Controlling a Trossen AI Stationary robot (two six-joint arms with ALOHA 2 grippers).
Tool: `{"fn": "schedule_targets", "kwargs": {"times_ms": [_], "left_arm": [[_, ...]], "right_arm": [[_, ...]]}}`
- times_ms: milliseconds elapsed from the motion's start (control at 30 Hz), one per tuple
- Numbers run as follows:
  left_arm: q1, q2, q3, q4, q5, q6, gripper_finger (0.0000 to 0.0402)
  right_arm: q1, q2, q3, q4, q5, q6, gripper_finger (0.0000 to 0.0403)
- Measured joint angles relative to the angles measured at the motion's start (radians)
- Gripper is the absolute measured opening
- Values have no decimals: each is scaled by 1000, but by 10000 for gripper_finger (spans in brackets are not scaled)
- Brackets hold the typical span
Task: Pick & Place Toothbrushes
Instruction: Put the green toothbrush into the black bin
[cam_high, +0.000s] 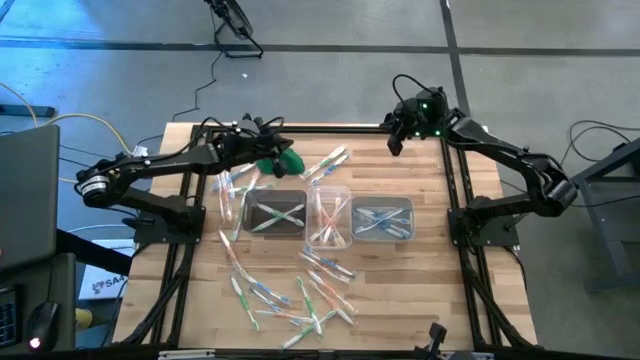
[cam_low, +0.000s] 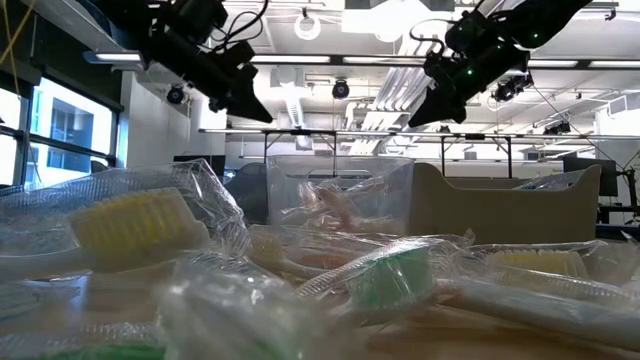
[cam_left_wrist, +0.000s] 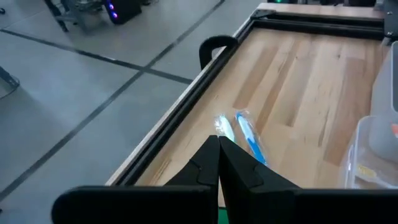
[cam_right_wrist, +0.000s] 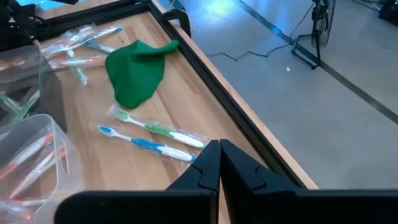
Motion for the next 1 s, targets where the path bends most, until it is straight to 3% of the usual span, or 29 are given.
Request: {"fn": "schedule_targets", "kwargs": {"times_ms": [200, 467, 767, 1000], "left_arm": [[3, 36, 21, 95, 24, -45, 0], [26, 238, 294, -235, 55, -113, 0], [27, 476, 643, -563, 51, -129, 0], [26, 590, 695, -604, 55, -81, 11]], "right_arm": [[11, 2, 0, 14, 2, -2, 2], [25, 15, 0, 47, 15, -1, 2], [40, 16, 0, 18, 124, -1, 2], [40, 16, 0, -24, 131, -1, 2]]}}
